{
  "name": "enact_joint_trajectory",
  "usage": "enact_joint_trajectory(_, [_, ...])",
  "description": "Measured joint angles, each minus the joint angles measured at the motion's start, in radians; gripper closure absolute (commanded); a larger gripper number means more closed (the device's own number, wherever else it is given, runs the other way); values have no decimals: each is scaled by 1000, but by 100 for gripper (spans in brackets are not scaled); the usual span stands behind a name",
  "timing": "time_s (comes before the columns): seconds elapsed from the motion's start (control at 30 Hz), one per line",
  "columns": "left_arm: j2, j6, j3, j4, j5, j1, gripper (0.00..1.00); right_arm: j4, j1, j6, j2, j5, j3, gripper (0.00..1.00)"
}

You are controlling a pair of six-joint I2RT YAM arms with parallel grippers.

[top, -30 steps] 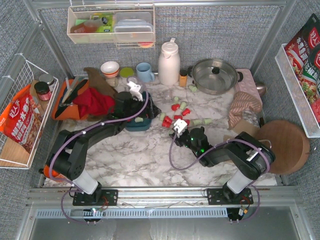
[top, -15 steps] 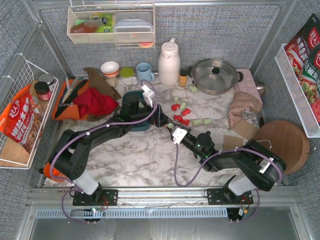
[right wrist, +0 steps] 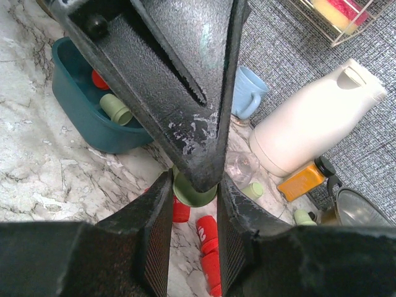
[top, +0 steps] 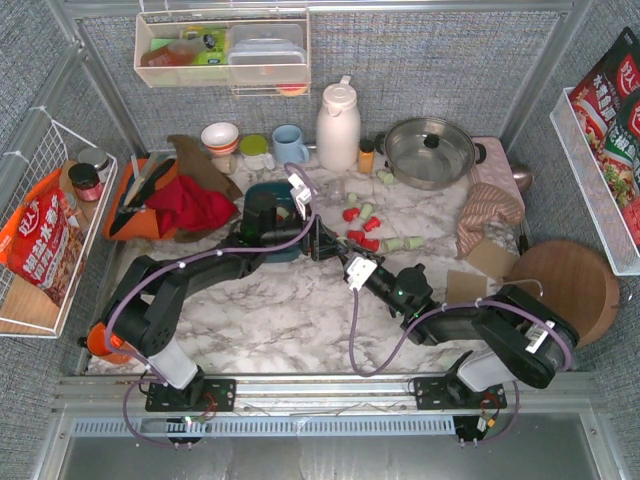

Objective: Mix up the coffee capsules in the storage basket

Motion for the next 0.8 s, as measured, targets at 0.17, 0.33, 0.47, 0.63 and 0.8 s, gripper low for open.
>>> enact_joint_trajectory(0.17, [25, -15, 0, 42, 41, 2, 34, -1, 0, 1, -14, 0, 0, 82])
enact_joint_trajectory(0.33, [32, -23, 4, 48, 53, 4, 53, -11, 0, 5, -37, 1, 0, 73])
enact_joint_trajectory(0.47, [31, -22, 5, 49, 50, 3, 59, -36, 0, 22, -46, 18, 8, 41])
enact_joint_trajectory(0.63, [-11, -10, 8, 10, -9, 6, 58, -113, 0, 76, -53, 74, 31, 29])
enact_joint_trajectory(0.8, [-61, 5, 28, -102, -256, 66, 56, -322, -19, 209, -96, 124, 117, 30])
